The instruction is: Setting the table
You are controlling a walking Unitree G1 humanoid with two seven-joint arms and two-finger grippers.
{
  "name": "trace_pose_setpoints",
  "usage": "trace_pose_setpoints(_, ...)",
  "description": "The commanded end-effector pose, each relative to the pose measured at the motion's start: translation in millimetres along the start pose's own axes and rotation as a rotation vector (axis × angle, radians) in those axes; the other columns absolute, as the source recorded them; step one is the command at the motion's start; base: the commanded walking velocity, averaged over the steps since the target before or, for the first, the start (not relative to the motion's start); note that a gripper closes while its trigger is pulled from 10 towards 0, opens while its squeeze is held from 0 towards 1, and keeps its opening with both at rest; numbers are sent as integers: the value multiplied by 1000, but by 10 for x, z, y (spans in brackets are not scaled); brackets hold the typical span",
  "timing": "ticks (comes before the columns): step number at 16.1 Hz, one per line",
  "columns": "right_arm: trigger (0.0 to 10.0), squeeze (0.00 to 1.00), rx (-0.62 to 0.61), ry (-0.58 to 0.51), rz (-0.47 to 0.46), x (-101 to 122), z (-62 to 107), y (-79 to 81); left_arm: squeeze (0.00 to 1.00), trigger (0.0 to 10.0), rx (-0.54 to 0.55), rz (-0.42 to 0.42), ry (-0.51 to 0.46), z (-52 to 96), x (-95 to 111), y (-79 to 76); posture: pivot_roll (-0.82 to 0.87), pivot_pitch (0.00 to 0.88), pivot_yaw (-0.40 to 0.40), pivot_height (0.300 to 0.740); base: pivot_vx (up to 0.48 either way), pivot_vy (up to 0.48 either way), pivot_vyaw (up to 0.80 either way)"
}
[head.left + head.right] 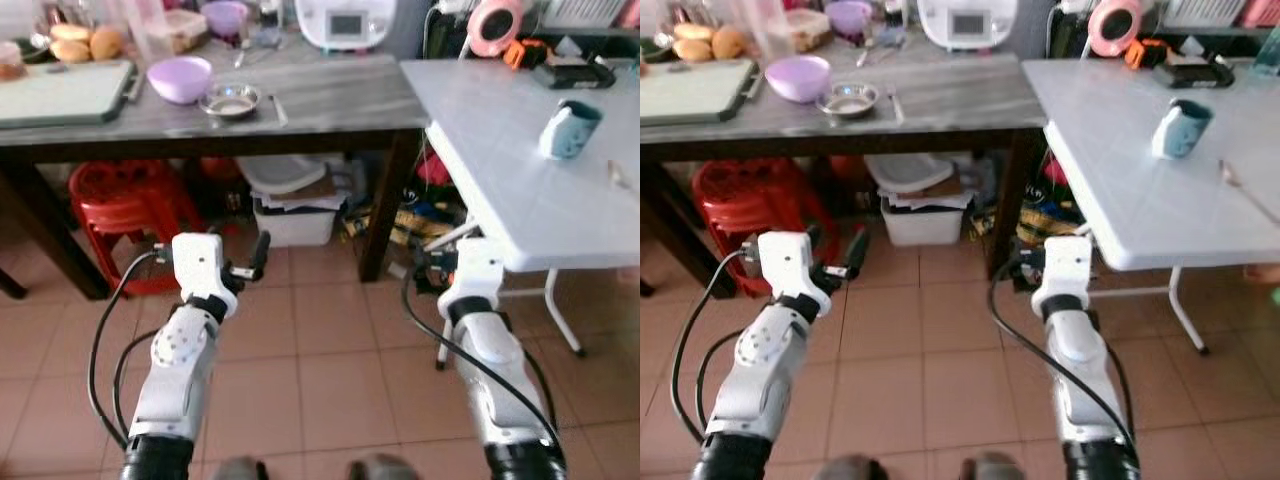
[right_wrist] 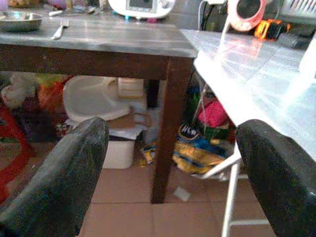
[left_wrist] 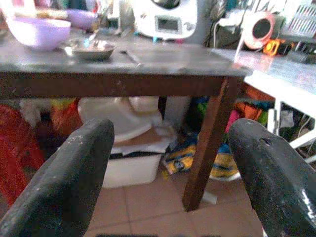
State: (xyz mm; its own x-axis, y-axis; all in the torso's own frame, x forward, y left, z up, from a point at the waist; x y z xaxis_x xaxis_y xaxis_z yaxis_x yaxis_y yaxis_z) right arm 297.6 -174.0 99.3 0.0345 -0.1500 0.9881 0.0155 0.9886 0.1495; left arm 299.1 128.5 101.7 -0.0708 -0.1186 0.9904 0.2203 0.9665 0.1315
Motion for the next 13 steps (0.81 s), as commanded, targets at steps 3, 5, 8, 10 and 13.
trace_pose_setpoints(3,10000,0,-1,-15,20,55,-17,-3,0,10000,-16,-8,-3,-15,19,-45,-64,0,17,740,80,-415,0)
trace_pose_setpoints(5,10000,0,-28,21,-59,-17,-6,6,0,10000,-20,-9,-7,-15,26,-47,-64,0,18,740,291,-379,0)
trace_pose_setpoints(8,10000,0,-26,-13,-23,28,-5,10,0,10000,-22,-15,-6,-6,25,-42,-61,0,22,740,296,-375,0)
trace_pose_setpoints(10,10000,0,-46,-26,-6,34,-9,-7,0,10000,-27,-19,-8,-3,26,-44,-58,0,23,740,304,-368,0)
trace_pose_setpoints(13,10000,0,-24,7,-35,12,-12,28,0,10000,-35,-19,-9,4,25,-58,-55,0,23,740,326,-349,0)
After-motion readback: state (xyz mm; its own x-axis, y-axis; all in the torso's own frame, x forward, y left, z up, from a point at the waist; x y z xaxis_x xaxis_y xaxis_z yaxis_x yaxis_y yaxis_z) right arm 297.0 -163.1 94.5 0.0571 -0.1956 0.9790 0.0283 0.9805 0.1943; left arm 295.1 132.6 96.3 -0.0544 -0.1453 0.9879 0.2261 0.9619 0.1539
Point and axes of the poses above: a point about 5 cm out from each wrist's last joint towards the gripper, its own z axis pointing back from the gripper into the wrist, its own x axis along the axis of the wrist's last joint, y = z × x, the point moved 2 cm from there along -z, pointing out of the wrist towards the gripper, and after that the axes turned 14 degrees about -z, right-handed, at the moved point
